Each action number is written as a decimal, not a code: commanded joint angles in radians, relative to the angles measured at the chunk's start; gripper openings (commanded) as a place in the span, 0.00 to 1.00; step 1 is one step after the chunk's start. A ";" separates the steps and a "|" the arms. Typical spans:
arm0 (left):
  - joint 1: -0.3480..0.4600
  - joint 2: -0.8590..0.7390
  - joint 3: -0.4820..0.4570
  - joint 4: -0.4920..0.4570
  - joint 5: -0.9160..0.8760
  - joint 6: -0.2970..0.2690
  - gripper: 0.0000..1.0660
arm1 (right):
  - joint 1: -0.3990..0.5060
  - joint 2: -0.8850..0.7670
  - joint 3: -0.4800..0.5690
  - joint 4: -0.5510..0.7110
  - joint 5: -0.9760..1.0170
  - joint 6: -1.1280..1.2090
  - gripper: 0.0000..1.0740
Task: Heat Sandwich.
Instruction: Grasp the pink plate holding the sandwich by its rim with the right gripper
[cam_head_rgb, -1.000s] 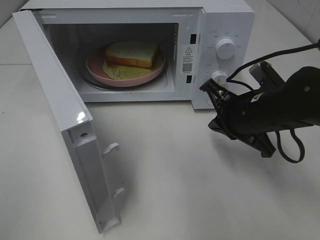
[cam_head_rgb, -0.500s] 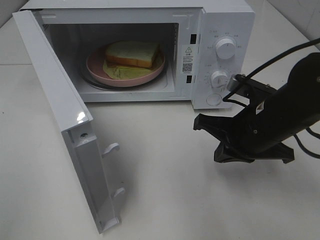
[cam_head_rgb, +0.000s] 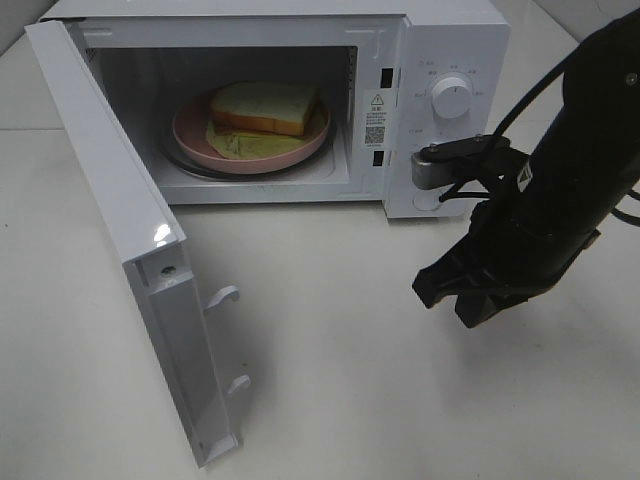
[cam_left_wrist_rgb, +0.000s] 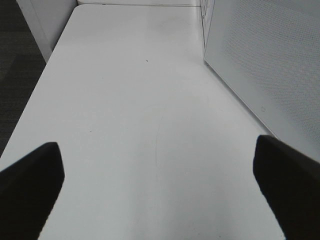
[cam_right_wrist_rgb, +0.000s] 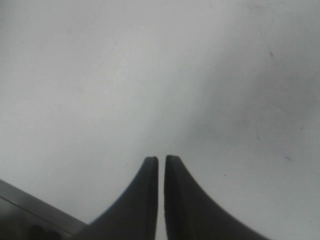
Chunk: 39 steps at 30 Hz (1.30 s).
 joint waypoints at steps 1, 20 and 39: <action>0.003 -0.028 0.005 0.000 -0.011 0.001 0.92 | -0.003 -0.005 -0.021 -0.031 0.053 -0.193 0.08; 0.003 -0.028 0.005 0.000 -0.011 0.001 0.92 | -0.003 -0.005 -0.041 -0.110 0.116 -1.012 0.09; 0.003 -0.028 0.005 0.000 -0.011 0.001 0.92 | -0.003 -0.005 -0.045 -0.129 0.063 -0.926 0.70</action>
